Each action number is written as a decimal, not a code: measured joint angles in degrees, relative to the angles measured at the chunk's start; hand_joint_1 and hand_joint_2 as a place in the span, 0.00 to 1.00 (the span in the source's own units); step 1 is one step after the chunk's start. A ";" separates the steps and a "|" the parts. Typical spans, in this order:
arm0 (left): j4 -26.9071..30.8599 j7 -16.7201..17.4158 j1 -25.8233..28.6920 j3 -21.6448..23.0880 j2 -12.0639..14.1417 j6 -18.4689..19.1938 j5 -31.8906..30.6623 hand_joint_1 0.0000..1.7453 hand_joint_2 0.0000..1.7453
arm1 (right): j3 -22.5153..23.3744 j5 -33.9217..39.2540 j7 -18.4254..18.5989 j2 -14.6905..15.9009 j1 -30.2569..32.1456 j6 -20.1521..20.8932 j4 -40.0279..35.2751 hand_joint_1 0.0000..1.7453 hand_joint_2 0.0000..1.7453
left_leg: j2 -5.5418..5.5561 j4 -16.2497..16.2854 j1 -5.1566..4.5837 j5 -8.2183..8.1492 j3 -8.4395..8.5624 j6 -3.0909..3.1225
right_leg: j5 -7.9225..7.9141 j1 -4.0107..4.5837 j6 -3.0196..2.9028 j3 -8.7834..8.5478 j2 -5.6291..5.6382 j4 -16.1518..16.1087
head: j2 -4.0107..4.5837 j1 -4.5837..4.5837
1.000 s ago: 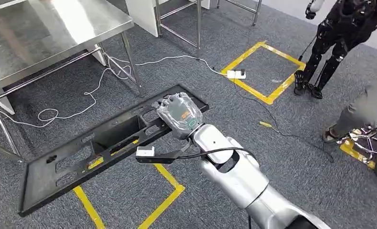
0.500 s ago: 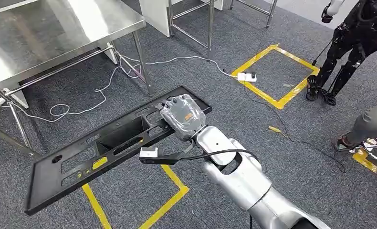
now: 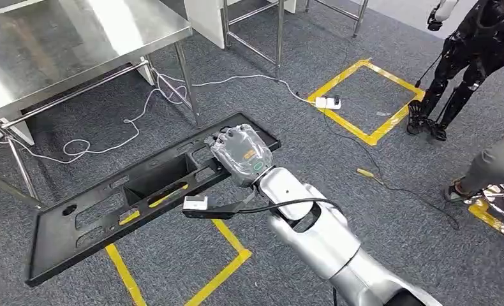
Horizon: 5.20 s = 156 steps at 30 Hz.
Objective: Take the parts from the cabinet and place them on the table.
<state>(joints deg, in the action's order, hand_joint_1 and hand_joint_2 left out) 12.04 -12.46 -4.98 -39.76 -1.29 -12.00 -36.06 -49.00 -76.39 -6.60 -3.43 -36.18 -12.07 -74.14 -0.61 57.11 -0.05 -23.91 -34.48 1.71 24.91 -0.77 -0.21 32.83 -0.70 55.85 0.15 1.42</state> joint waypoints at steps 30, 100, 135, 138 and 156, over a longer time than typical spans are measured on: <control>0.00 0.00 0.21 -0.76 -0.44 -0.07 -0.85 0.00 1.00 | -0.17 -0.72 0.20 -0.26 0.04 0.59 -0.24 1.00 1.00 | -0.62 0.13 0.27 -0.25 -0.11 -0.80 | 0.34 -0.20 0.31 0.03 -1.15 0.30 | 0.00 -0.07; 0.04 -0.04 0.19 -2.38 -1.18 -0.48 -3.23 0.00 1.00 | 5.68 -6.10 4.98 1.49 -2.97 -2.27 7.56 1.00 1.00 | 0.88 -1.99 0.22 2.14 -0.08 1.31 | 8.27 -0.19 0.29 9.13 0.53 18.99 | 0.00 -0.13; 0.26 -0.85 -0.55 -2.97 -1.55 -0.07 -4.74 0.00 1.00 | 8.09 -7.54 5.44 2.64 -2.40 -3.26 9.53 1.00 1.00 | 1.36 -0.99 0.56 1.11 0.14 0.22 | 0.78 -0.85 2.61 3.46 0.63 4.12 | 0.00 -0.33; 0.26 -0.85 -0.55 -2.97 -1.55 -0.07 -4.74 0.00 1.00 | 8.09 -7.54 5.44 2.64 -2.40 -3.26 9.53 1.00 1.00 | 1.36 -0.99 0.56 1.11 0.14 0.22 | 0.78 -0.85 2.61 3.46 0.63 4.12 | 0.00 -0.33; 0.46 -0.37 -0.71 -3.02 -1.53 -0.92 -5.62 0.00 1.00 | 9.25 -7.91 5.81 2.54 -1.89 -3.39 9.20 1.00 1.00 | 0.60 -1.71 0.48 1.90 -0.11 0.57 | 1.84 -0.08 0.60 0.79 0.83 2.09 | 0.00 -0.13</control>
<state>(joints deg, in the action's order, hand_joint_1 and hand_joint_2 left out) 12.50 -12.83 -5.69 -42.77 -2.82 -12.92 -41.68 -39.76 -84.30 -0.79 -0.90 -38.08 -15.45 -64.94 -0.01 55.40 0.42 -22.02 -34.59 2.28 26.75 -0.86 0.40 33.62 0.13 57.94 0.15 1.29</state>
